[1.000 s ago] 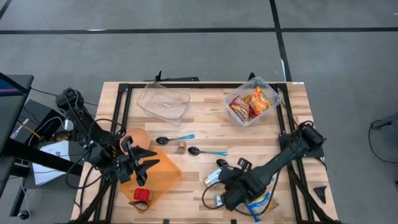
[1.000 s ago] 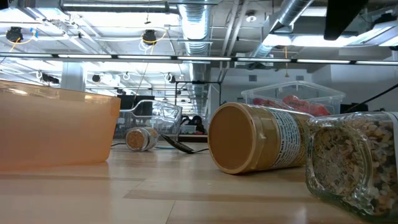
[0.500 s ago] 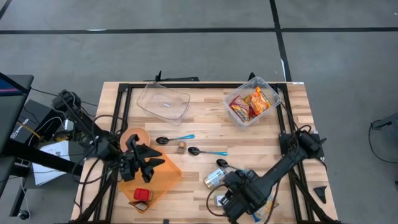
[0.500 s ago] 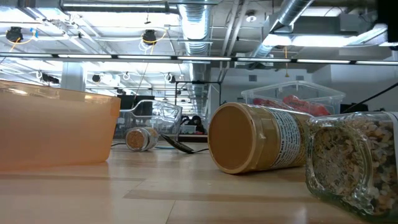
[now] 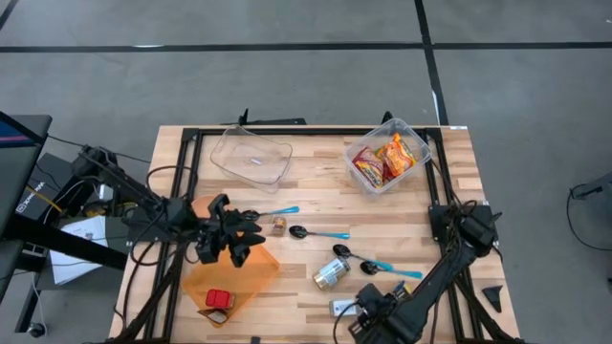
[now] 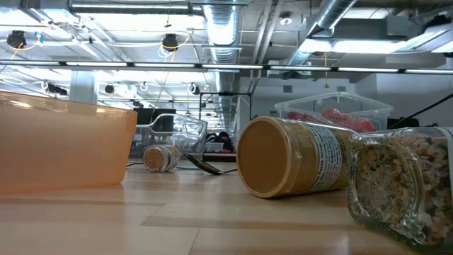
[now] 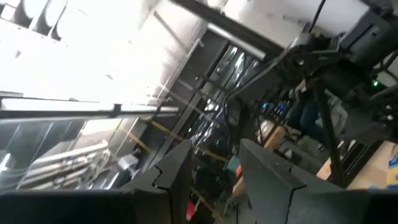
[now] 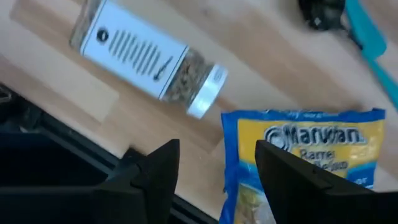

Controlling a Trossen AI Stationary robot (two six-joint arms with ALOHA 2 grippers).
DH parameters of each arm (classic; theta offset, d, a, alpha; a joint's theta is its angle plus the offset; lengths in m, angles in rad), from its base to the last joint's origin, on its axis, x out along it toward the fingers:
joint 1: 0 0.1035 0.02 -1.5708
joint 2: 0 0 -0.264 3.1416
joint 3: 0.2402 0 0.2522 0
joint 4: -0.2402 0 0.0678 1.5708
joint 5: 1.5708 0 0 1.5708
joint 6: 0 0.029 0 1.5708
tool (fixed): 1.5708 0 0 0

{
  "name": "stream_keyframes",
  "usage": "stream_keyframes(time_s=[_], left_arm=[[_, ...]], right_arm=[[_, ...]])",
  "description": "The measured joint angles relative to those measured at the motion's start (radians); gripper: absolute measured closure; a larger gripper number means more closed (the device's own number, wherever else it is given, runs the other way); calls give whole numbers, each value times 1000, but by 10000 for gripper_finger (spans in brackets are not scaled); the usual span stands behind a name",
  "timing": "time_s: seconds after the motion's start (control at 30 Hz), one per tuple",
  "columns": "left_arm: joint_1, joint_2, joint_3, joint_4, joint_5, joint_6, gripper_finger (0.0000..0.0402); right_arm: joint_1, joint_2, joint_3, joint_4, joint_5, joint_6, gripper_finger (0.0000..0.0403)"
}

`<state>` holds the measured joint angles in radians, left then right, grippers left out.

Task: Pick & Place Food Item
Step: Put the blue noodle pack into the right transparent bin

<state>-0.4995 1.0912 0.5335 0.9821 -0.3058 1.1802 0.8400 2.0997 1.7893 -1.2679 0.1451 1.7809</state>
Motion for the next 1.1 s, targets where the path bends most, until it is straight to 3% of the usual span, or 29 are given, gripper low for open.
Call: stream_keyframes(time_s=[0.43, 0.83, 1.1], left_arm=[[133, 0, 0, -7, 261, -70, 276], [141, 0, 0, -15, 262, -71, 276], [141, 0, 0, -17, 263, -83, 276]], right_arm=[[3, 17, -63, 31, -18, 8, 198], [7, 17, -158, 68, -41, -37, 198], [10, 17, -192, 70, -113, -38, 204]])
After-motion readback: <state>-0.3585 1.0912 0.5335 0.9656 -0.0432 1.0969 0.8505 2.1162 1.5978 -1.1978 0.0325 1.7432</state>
